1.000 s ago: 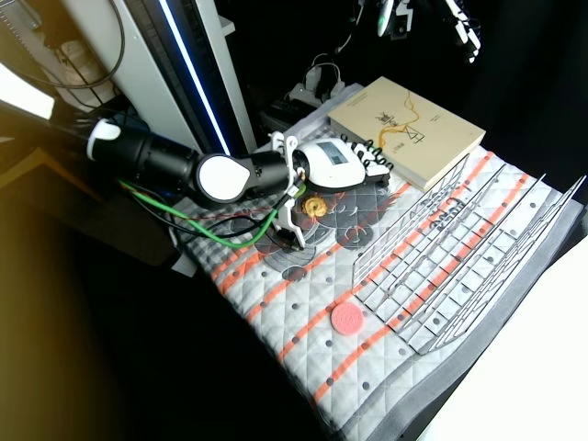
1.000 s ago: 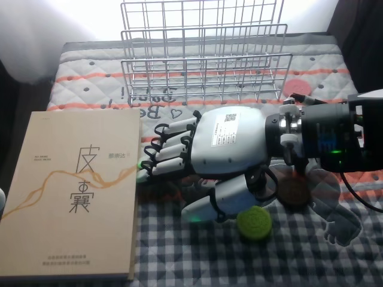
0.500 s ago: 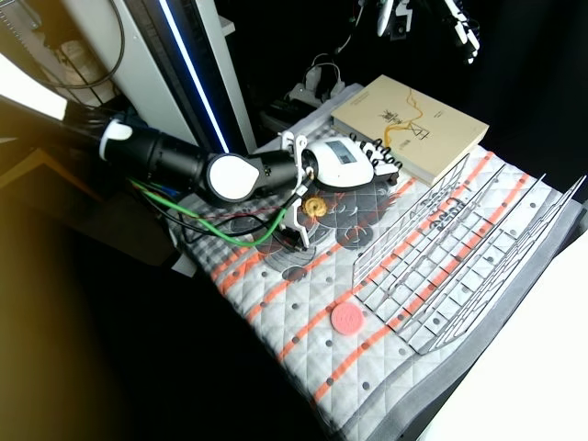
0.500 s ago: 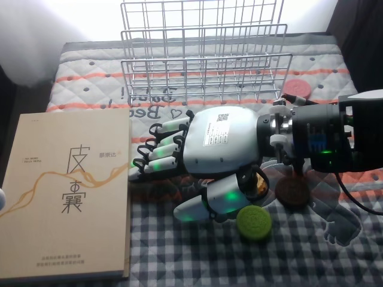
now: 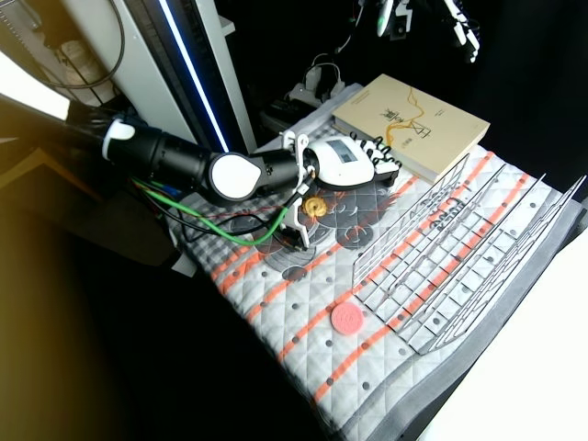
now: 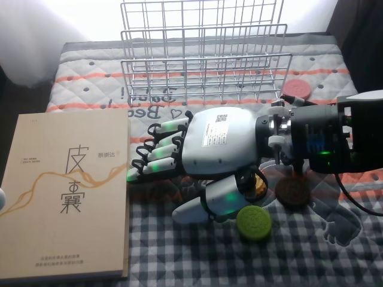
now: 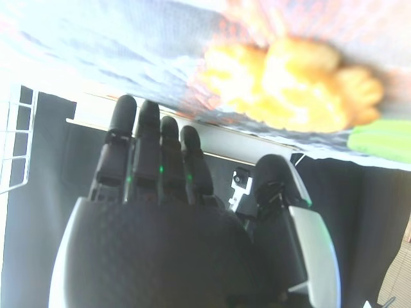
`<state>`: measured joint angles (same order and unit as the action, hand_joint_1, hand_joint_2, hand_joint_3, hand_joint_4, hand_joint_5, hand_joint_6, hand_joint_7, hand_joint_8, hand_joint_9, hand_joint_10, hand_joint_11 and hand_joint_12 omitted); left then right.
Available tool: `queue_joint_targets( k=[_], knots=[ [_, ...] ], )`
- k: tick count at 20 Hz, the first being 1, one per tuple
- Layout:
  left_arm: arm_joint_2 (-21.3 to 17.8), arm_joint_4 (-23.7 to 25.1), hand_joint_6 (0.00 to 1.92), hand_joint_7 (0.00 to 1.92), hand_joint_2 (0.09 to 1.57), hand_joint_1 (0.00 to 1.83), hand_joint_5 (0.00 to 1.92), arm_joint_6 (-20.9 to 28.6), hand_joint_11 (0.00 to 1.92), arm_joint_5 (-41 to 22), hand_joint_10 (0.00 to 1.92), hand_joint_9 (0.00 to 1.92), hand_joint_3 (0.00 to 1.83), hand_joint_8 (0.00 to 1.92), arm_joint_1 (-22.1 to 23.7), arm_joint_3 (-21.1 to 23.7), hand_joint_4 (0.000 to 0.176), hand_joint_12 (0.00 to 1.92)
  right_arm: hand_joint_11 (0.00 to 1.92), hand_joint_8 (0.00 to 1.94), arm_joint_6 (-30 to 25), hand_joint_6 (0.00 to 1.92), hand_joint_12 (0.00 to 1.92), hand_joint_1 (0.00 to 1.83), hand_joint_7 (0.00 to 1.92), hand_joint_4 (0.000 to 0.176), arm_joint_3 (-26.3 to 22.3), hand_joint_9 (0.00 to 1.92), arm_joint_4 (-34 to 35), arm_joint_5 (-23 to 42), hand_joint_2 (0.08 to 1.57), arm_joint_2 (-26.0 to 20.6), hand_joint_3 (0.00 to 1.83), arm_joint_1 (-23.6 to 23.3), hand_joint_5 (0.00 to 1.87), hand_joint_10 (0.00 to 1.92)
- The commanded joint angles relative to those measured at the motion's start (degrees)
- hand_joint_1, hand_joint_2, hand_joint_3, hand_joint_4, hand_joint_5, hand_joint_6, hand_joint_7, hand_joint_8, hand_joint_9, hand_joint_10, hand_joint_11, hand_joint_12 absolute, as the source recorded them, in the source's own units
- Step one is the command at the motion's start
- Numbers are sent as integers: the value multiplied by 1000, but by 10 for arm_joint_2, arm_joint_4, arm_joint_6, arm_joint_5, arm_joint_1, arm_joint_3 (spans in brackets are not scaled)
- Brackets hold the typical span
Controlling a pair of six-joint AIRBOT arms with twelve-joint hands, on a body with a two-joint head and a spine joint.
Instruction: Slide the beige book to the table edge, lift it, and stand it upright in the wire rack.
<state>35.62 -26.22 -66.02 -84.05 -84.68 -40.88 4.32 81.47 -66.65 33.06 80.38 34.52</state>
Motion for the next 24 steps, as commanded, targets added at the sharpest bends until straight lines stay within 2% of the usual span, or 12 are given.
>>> queue_joint_targets(
  k=[1, 4, 7, 8, 10, 11, 14, 15, 18, 24],
  knots=[
    [3, -7, 3, 0, 870, 643, 168, 6, 0, -69, 0, 25, 0, 0, 0, -4, 176, 182, 42, 0, -8, 3, 1011, 0, 194, 0, -3, 327, 32, 40, 1362, 7, 5, -5, 170, 6],
    [3, -7, 2, 1, 868, 637, 180, 6, 0, -69, 0, 31, 0, 0, 0, -4, 176, 252, 212, 1, -8, 0, 808, 0, 255, 0, -6, 399, 32, 40, 1366, 7, 0, -5, 217, 4],
    [3, -7, 8, 8, 854, 677, 187, 6, 0, -69, 6, 35, 0, 3, 0, -4, 176, 247, 253, 0, -8, 0, 794, 0, 254, 0, -5, 422, 32, 40, 1362, 11, 0, -8, 214, 8],
    [3, -7, 5, 5, 858, 663, 181, 6, 0, -69, 5, 33, 0, 1, 0, -5, 176, 249, 197, 0, -8, 0, 775, 0, 224, 0, -5, 373, 32, 40, 1359, 12, 0, -9, 202, 1],
    [3, -7, 2, 21, 855, 659, 191, 6, 0, -68, 5, 44, 0, 1, 0, -5, 176, 293, 189, 0, -8, 0, 883, 0, 215, 0, -5, 384, 32, 40, 1372, 15, 0, -11, 192, 1],
    [3, -7, 0, 15, 855, 663, 188, 6, 0, -68, 4, 45, 0, 0, 0, -5, 176, 302, 248, 4, -8, 3, 920, 0, 225, 0, -5, 424, 32, 40, 1374, 16, 0, -12, 200, 16],
    [4, -7, 1, 18, 866, 660, 188, 6, 0, -68, 2, 46, 1, 0, 0, -6, 176, 325, 214, 5, -7, 4, 920, 0, 235, 0, -5, 408, 32, 40, 1373, 18, 0, -12, 211, 7],
    [4, -7, 0, 18, 874, 656, 184, 6, 0, -68, 1, 45, 4, 0, 0, -6, 176, 331, 253, 4, -7, 2, 968, 0, 264, 0, -5, 456, 32, 40, 1386, 19, 0, -12, 230, 12],
    [4, -7, 0, 0, 868, 644, 175, 8, 0, -67, 0, 39, 1, 0, 0, -7, 176, 331, 200, 2, -7, 1, 1121, 0, 292, 0, -4, 473, 27, 40, 1378, 23, 0, -14, 230, 3],
    [5, -7, 2, 2, 864, 686, 181, 9, 0, -66, 1, 35, 0, 1, 0, -8, 174, 323, 217, 1, -7, 0, 1064, 0, 308, 0, -4, 481, 26, 40, 1369, 25, 3, -14, 235, 11]
  ],
)
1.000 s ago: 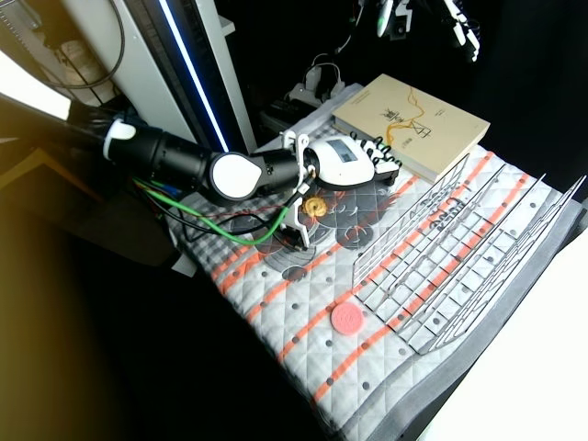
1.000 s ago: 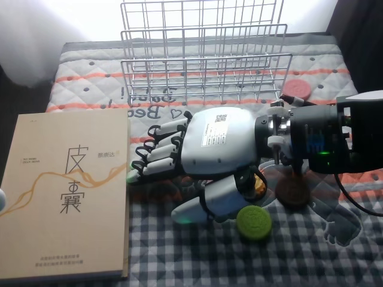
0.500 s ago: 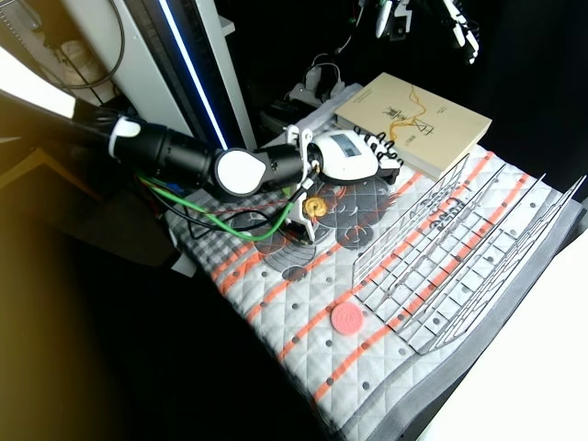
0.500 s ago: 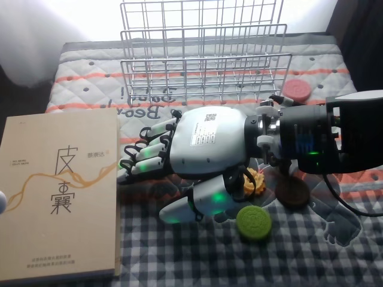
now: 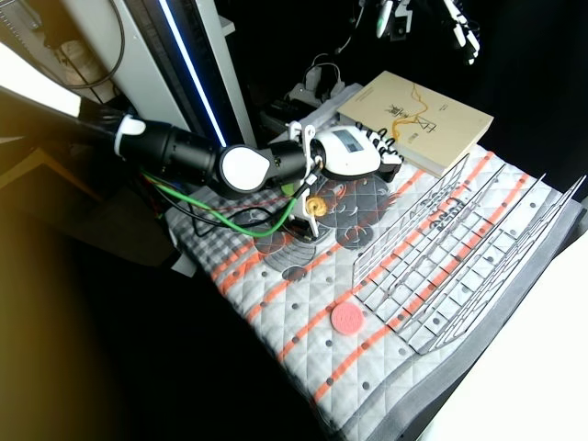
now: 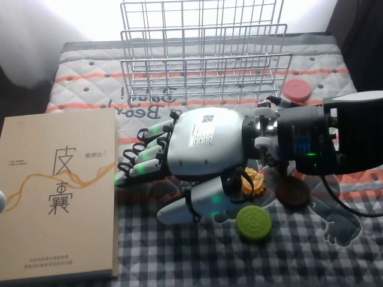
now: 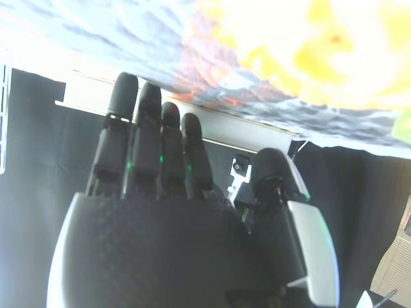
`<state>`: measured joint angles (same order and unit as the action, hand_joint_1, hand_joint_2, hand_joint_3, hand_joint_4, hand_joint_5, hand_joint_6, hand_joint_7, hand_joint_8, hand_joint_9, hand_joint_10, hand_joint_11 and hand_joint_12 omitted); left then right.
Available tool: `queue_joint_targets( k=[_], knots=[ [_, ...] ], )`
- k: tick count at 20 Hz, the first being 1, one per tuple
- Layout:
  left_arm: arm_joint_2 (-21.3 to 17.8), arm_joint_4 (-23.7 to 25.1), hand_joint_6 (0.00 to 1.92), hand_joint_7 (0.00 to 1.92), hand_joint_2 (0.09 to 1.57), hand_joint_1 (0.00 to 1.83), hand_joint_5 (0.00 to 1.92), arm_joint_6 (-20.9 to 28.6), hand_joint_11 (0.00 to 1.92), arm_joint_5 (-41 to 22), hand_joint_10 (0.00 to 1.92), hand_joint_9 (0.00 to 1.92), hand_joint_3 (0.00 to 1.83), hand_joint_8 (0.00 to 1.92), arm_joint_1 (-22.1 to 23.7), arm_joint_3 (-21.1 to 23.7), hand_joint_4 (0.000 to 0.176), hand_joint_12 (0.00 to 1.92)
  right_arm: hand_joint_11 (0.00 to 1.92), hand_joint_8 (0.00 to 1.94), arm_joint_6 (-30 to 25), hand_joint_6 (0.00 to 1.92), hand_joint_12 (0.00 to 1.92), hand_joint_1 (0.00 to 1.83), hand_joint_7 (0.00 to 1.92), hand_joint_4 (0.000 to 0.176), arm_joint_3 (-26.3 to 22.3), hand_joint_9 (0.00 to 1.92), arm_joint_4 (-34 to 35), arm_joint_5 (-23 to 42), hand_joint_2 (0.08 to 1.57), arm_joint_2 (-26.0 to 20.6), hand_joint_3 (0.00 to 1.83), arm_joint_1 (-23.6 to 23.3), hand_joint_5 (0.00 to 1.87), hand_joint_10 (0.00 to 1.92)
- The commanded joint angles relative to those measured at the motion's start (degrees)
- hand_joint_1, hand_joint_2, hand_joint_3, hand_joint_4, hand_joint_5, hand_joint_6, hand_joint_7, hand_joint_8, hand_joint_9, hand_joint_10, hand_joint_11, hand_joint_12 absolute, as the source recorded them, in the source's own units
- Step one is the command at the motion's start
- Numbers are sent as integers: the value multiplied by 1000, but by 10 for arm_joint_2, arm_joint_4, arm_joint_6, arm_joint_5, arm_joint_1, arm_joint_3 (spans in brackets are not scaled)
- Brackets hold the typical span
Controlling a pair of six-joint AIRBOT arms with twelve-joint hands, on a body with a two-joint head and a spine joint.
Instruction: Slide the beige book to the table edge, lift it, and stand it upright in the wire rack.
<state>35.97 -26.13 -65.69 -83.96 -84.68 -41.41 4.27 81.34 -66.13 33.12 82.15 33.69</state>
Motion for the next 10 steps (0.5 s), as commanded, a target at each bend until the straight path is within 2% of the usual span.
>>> queue_joint_targets(
  k=[1, 4, 6, 8, 10],
  knots=[
    [2, -8, 3, 5, 860, 691, 183, 6, 0, -67, 1, 34, 0, 2, 0, -2, 171, 324, 282, 8, -7, 4, 1094, 0, 328, 0, -2, 525, 21, 40, 1362, 8, 0, -6, 244, 28],
    [2, -8, 0, 5, 890, 628, 175, 7, 0, -67, 0, 41, 4, 0, 0, -2, 175, 377, 259, 0, -7, 0, 1058, 0, 323, 0, -2, 516, 19, 40, 1379, 8, 4, -6, 245, 4],
    [2, -8, 2, 8, 870, 670, 181, 8, 0, -66, 1, 44, 0, 1, 0, -2, 175, 379, 232, 0, -7, 0, 1046, 0, 305, 0, -2, 489, 19, 40, 1367, 8, 0, -6, 241, 1],
    [2, -8, 3, 16, 869, 681, 202, 8, 0, -66, 1, 44, 0, 1, 0, -2, 168, 324, 291, 6, -7, 1, 1039, 0, 346, 0, -2, 530, 19, 40, 1368, 10, 0, -6, 250, 10],
    [2, -8, 0, 1, 871, 658, 178, 9, 0, -66, 1, 44, 0, 0, 0, -2, 176, 318, 170, 2, -7, 0, 1040, 0, 321, 0, -2, 471, 19, 40, 1368, 11, 0, -6, 226, 0]
  ],
)
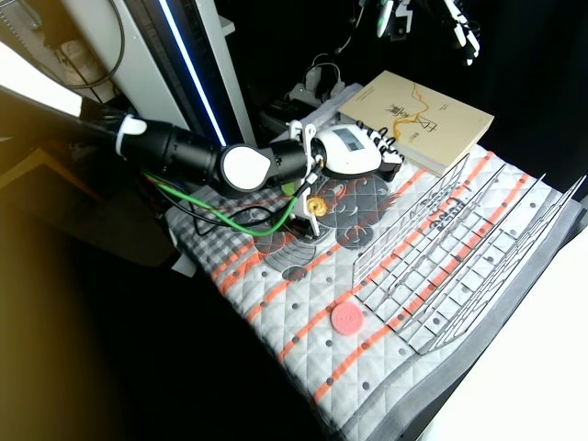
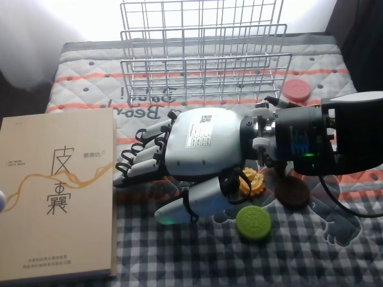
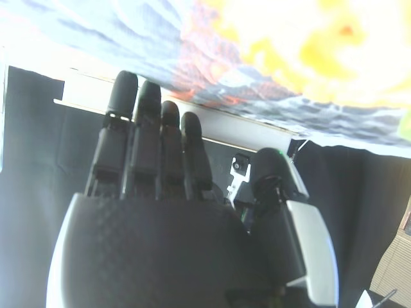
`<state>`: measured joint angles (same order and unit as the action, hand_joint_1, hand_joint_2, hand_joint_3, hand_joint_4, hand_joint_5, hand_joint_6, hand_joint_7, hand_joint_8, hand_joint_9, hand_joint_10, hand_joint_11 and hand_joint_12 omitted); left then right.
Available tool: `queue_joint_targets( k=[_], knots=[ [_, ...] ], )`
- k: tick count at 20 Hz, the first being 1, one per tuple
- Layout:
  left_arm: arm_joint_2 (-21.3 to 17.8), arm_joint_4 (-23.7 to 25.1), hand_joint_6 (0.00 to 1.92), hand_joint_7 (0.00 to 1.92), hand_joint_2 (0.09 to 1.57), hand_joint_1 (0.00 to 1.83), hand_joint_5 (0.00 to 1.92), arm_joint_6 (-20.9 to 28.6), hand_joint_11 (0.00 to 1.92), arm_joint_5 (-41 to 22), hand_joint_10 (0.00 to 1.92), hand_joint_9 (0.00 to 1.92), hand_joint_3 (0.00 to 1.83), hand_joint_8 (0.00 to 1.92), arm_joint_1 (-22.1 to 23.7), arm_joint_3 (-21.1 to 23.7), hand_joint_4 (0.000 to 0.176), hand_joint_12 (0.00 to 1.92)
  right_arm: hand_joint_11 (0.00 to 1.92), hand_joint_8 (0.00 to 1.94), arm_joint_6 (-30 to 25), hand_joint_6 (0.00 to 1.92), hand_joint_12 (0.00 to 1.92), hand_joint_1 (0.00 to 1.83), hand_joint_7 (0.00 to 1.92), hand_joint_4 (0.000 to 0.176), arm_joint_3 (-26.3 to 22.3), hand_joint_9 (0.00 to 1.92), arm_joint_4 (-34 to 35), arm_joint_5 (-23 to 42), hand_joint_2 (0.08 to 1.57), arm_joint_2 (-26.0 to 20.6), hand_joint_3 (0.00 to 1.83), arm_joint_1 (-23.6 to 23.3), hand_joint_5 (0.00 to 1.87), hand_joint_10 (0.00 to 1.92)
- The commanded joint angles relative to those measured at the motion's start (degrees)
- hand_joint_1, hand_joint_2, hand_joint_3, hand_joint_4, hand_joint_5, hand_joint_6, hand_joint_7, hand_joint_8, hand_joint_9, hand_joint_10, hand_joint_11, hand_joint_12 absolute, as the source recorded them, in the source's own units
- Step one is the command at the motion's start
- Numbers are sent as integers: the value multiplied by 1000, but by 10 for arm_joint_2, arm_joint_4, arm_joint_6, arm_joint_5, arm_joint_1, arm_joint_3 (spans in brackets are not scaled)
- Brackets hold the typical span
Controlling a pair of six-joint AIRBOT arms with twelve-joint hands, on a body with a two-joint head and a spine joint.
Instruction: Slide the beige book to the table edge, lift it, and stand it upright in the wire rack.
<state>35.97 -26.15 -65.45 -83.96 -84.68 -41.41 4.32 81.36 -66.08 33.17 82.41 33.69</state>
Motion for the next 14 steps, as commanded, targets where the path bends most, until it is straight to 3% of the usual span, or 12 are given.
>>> queue_joint_targets(
  k=[1, 6, 9, 14],
  knots=[
    [2, -8, 1, 5, 876, 632, 182, 6, 0, -66, 2, 54, 1, 0, 0, -2, 176, 385, 229, 5, -7, 3, 1044, 0, 351, 0, -3, 505, 19, 39, 1388, 8, 2, -6, 254, 8],
    [2, -8, 0, 0, 884, 619, 188, 7, 0, -66, 1, 43, 1, 0, 0, -2, 176, 365, 272, 0, -7, 0, 1010, 0, 333, 0, -3, 509, 16, 39, 1376, 13, 0, -6, 232, 1],
    [3, -8, 4, 11, 880, 620, 194, 7, 0, -65, 2, 57, 0, 2, 0, -2, 176, 447, 350, 1, -7, 3, 951, 0, 342, 0, -2, 540, 15, 39, 1376, 16, 1, -7, 244, 7],
    [3, -8, 4, 20, 880, 638, 209, 8, 0, -66, 2, 57, 0, 3, 1, -3, 176, 398, 312, 1, -7, 3, 928, 0, 336, 0, -2, 508, 15, 39, 1377, 16, 2, -7, 242, 1]
  ],
)
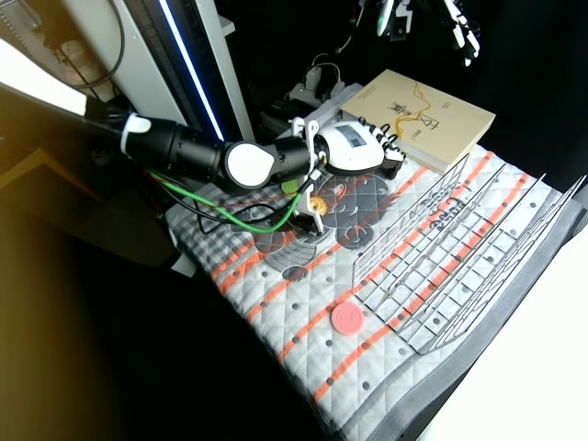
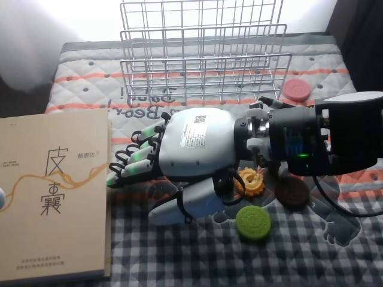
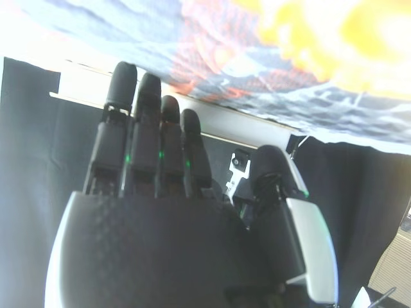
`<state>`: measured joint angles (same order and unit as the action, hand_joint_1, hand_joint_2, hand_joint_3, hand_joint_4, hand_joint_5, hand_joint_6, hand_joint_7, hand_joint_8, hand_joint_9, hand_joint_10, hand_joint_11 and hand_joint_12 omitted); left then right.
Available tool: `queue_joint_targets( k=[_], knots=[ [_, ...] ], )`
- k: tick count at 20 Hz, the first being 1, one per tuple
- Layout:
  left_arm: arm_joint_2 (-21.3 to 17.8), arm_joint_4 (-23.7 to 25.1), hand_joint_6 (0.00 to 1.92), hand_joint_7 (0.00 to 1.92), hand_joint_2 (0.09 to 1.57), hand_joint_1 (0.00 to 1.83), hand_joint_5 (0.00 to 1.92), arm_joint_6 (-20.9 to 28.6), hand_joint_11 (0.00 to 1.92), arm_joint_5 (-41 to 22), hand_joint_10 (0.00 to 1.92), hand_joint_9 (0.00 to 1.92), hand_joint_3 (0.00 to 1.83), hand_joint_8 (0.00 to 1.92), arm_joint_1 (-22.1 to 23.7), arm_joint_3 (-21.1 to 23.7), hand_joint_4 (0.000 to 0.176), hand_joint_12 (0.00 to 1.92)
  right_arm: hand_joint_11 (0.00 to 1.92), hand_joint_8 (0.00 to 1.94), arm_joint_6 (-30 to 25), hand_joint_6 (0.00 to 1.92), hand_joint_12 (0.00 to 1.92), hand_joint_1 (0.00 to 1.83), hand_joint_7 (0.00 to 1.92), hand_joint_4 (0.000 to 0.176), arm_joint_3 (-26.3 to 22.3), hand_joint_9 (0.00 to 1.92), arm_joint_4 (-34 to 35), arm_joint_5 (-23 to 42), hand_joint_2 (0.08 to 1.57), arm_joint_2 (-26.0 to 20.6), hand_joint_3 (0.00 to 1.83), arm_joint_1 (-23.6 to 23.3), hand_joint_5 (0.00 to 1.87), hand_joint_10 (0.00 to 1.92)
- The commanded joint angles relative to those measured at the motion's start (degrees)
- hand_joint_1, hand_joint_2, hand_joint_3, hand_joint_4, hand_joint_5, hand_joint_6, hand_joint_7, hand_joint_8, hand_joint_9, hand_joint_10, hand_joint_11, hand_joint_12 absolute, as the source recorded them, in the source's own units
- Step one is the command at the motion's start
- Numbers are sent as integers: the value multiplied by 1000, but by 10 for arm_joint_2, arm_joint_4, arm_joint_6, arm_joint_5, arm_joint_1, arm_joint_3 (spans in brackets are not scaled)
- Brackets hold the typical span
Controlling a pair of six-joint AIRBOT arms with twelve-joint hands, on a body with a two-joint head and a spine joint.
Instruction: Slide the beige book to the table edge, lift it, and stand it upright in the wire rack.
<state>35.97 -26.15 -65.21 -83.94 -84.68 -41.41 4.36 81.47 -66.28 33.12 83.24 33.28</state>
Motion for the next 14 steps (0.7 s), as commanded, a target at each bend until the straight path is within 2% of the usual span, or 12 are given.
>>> queue_joint_targets(
  k=[1, 2, 3, 4, 5, 7, 8, 9, 11, 12, 13, 14],
  knots=[
    [3, -8, 3, 21, 877, 641, 208, 6, 0, -67, 1, 54, 0, 3, 1, -3, 176, 395, 319, 2, -8, 1, 870, 0, 319, 0, -4, 485, 15, 40, 1375, 7, 0, -3, 256, 0],
    [3, -9, 1, 22, 882, 609, 206, 8, 0, -68, 4, 71, 0, 1, 1, -4, 176, 423, 311, 0, -8, 0, 855, 0, 293, 0, -4, 481, 12, 40, 1382, 7, 3, -3, 256, 0],
    [2, -12, 2, 4, 896, 624, 195, 10, 0, -71, 4, 48, 2, 0, 1, -4, 167, 350, 119, 0, -9, 1, 886, 0, 238, 0, -6, 365, 8, 39, 1368, 2, 0, -3, 229, 0],
    [2, -13, 2, 4, 896, 624, 195, 12, 0, -73, 4, 48, 2, 0, 1, -5, 167, 350, 119, 0, -12, 1, 886, 0, 238, 0, -9, 365, 7, 39, 1368, -5, 0, -3, 229, 0],
    [1, -15, 1, 0, 894, 638, 191, 14, 0, -75, 2, 44, 1, 0, 0, -5, 166, 279, 27, 0, -20, 0, 851, 0, 207, 0, -13, 288, 3, 37, 1348, -19, 0, -3, 211, 0],
    [2, -26, 0, 1, 893, 624, 195, 39, 0, -75, 2, 52, 0, 0, 0, -16, 161, 211, 50, 3, -27, 2, 832, 0, 202, 0, -23, 294, 2, 35, 1330, -37, 0, -3, 199, 7],
    [3, -29, 1, 19, 894, 579, 200, 52, 0, -74, 3, 60, 0, 1, 0, -21, 155, 171, 68, 2, -27, 0, 716, 0, 234, 0, -27, 291, 1, 34, 1345, -40, 0, -3, 222, 2],
    [3, -31, 1, 25, 889, 565, 205, 68, 0, -74, 2, 62, 0, 0, 0, -28, 158, 127, 95, 0, -27, 0, 601, 0, 245, 0, -31, 279, 1, 34, 1347, -50, 0, -5, 231, 6],
    [1, -32, 0, 34, 885, 573, 213, 82, 0, -76, 5, 73, 0, 3, 1, -38, 134, 8, 31, 0, -24, 0, 544, 0, 181, 0, -37, 187, -1, 35, 1360, -63, 6, -23, 179, 0],
    [0, -34, 1, 56, 895, 580, 209, 93, 0, -73, 9, 86, 3, 11, 1, -46, 100, 0, 79, 5, -24, 5, 567, 0, 188, 0, -42, 219, -1, 35, 1368, -73, 6, -36, 187, 16],
    [0, -34, 1, 56, 895, 580, 209, 116, 0, -67, 9, 86, 3, 11, 1, -56, 100, 0, 79, 5, -23, 5, 567, 0, 188, 0, -49, 219, -1, 36, 1368, -82, 6, -51, 187, 16],
    [3, -34, 2, 56, 917, 591, 212, 153, 106, -56, 14, 101, 11, 9, 1, -73, 75, 49, 96, 3, -22, 3, 606, 10, 215, 0, -62, 256, 3, 45, 1412, -105, 3, -74, 216, 10]
  ],
)
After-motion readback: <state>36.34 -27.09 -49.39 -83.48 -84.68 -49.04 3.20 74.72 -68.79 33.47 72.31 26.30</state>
